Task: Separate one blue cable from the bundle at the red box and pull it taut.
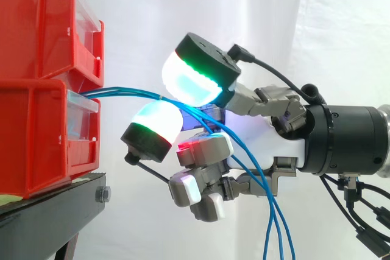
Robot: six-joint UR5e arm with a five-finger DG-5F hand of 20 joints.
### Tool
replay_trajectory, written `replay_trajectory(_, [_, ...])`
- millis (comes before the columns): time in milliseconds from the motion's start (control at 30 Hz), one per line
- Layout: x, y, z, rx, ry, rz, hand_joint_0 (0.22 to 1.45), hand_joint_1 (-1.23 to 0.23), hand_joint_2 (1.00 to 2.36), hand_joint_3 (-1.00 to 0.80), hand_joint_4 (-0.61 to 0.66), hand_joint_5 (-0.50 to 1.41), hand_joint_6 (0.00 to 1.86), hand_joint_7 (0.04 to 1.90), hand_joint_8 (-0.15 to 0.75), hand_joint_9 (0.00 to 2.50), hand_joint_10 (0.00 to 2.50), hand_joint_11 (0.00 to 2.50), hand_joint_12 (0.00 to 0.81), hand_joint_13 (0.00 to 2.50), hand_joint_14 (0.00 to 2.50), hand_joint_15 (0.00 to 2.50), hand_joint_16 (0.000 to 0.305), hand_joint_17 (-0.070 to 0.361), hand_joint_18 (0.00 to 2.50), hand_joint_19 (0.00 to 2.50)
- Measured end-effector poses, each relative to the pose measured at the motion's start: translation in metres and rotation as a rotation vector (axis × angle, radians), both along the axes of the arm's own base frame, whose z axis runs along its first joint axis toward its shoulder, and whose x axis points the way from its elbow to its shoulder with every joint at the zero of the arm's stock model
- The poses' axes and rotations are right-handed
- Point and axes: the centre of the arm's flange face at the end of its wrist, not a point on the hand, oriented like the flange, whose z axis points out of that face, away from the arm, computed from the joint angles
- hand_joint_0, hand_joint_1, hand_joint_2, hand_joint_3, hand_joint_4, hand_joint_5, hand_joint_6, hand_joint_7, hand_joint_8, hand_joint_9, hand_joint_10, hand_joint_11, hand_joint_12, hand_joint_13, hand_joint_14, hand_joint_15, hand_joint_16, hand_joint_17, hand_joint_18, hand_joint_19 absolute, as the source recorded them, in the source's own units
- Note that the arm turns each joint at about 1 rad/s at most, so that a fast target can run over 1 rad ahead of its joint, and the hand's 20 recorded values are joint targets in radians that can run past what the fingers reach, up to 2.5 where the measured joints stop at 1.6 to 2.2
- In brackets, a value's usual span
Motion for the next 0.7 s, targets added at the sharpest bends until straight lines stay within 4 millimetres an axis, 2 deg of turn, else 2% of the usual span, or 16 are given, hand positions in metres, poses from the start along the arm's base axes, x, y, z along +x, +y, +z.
replay_trajectory(233, [-0.0002, -0.0001, -0.0003, 0.0, 0.001, 0.0, 0.54, -0.53, 1.0, -0.5, 0.13, -0.14, 0.85, 1.21, 0.348, 1.43, 0.03, 1.21, 0.411, 1.2, 0.02, 0.66, 0.056, 0.127, 1.18, 0.87])
replay_trajectory(467, [-0.0001, 0.0012, -0.0003, 0.0, 0.001, 0.001, 0.59, -0.6, 1.0, -0.49, 0.13, -0.14, 0.85, 1.21, 0.343, 1.43, 0.03, 1.21, 0.404, 1.21, 0.02, 0.67, 0.054, 0.122, 1.18, 0.88])
replay_trajectory(700, [0.0001, 0.003, -0.0003, 0.0, 0.001, 0.003, 0.6, -0.6, 1.01, -0.33, 0.12, -0.14, 0.84, 1.22, 0.342, 1.43, 0.03, 1.22, 0.405, 1.21, 0.03, 0.67, 0.055, 0.123, 1.17, 0.88])
